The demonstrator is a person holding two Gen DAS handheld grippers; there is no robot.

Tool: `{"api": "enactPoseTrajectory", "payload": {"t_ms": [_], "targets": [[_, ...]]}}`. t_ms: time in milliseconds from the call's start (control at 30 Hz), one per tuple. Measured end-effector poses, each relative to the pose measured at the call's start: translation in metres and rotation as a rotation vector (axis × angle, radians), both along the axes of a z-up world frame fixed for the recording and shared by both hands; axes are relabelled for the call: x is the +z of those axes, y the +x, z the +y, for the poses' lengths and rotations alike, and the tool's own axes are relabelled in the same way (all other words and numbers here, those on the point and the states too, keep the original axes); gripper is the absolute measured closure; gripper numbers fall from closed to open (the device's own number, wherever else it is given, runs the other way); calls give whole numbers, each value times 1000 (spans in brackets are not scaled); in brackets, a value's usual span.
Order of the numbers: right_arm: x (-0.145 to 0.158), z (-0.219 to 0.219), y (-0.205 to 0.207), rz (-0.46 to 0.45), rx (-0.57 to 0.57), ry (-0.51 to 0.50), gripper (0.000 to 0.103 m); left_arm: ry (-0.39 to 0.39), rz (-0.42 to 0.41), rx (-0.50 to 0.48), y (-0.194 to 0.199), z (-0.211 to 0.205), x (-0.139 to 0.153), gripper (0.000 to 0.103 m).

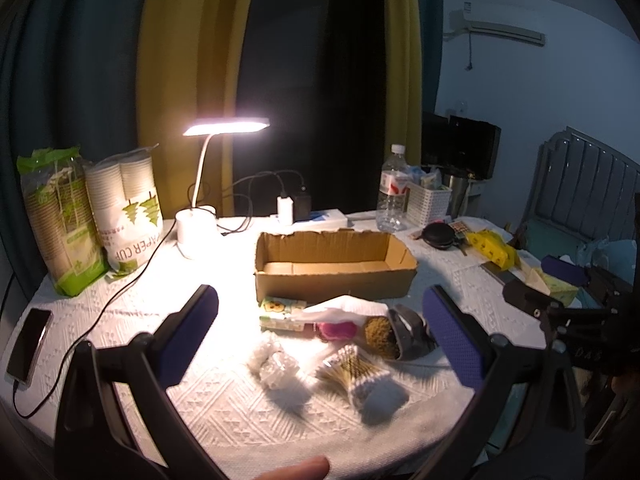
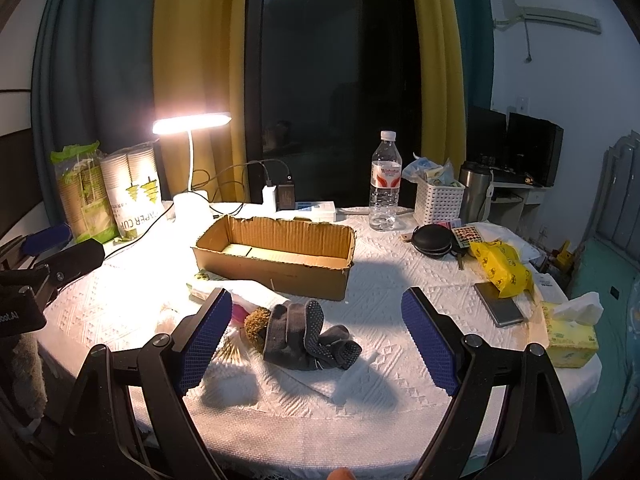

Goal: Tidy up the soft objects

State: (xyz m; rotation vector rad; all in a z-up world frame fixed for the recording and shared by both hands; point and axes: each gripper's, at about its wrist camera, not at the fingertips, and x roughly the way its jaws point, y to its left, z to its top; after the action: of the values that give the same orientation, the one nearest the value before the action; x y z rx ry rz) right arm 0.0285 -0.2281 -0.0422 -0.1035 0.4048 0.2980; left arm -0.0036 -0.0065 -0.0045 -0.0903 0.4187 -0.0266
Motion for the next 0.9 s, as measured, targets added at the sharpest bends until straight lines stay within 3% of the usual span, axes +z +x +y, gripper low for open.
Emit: {"api": "enactPoseTrajectory", "payload": {"t_ms": [600,900], "targets": [[-4,8,4,11,19,9,14,-13,11,5,5,7,-9,0],[-25,-4,28,71,8,23,14,19,150,-10,33,2,-50,0]]}}
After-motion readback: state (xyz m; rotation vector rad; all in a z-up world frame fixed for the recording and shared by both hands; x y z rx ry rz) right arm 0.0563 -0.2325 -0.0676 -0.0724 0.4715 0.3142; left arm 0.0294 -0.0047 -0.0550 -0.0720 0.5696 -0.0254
